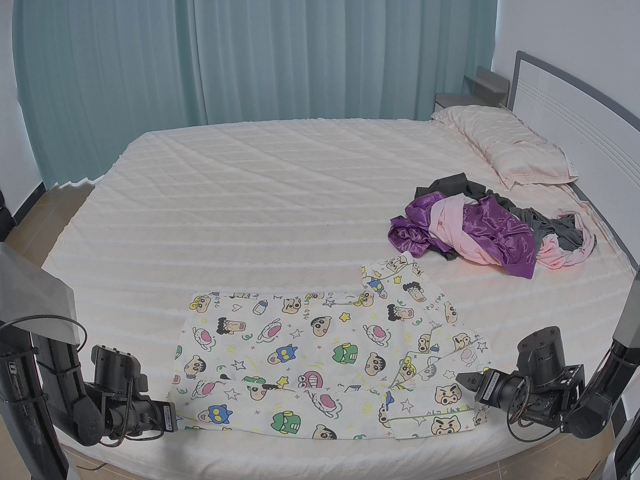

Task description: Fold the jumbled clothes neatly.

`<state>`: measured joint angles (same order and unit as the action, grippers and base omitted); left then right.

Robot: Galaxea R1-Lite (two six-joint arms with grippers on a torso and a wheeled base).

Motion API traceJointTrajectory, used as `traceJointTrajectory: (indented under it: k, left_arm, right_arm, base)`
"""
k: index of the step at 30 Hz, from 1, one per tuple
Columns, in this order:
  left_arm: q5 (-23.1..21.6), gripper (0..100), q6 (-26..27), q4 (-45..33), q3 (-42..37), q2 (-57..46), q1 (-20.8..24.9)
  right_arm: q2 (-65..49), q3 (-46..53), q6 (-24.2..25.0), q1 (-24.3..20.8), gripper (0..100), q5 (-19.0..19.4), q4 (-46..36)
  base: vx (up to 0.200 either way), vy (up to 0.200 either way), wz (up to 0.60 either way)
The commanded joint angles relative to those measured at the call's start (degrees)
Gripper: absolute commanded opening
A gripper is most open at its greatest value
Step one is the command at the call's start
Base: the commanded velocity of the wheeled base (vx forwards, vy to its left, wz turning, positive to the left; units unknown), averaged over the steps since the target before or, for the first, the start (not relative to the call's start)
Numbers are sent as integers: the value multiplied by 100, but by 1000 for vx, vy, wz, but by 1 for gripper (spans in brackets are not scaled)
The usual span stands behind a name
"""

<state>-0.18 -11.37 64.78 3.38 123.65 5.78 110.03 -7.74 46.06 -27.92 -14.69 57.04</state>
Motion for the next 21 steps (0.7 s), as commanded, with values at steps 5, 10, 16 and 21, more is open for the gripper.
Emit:
traceJointTrajectory:
  k: [5, 10, 16, 21]
  left_arm:
    - [176, 0, 12, -1, -4, 10, 20]
    - [264, 0, 4, 26, 14, 1, 37]
    - [352, 100, -23, 377, -39, 1, 37]
    - [352, 100, -32, 395, -92, 10, 37]
  right_arm:
    - [9, 1, 9, 14, 100, 10, 0]
    - [9, 36, -53, 278, 100, 177, 0]
    - [238, 9, -1195, 990, 100, 1337, 26]
    - [414, 1, -2048, 1341, 100, 2190, 281]
  base:
    - [0, 0, 0]
    - [0, 0, 0]
    - [0, 0, 0]
    - [0, 0, 0]
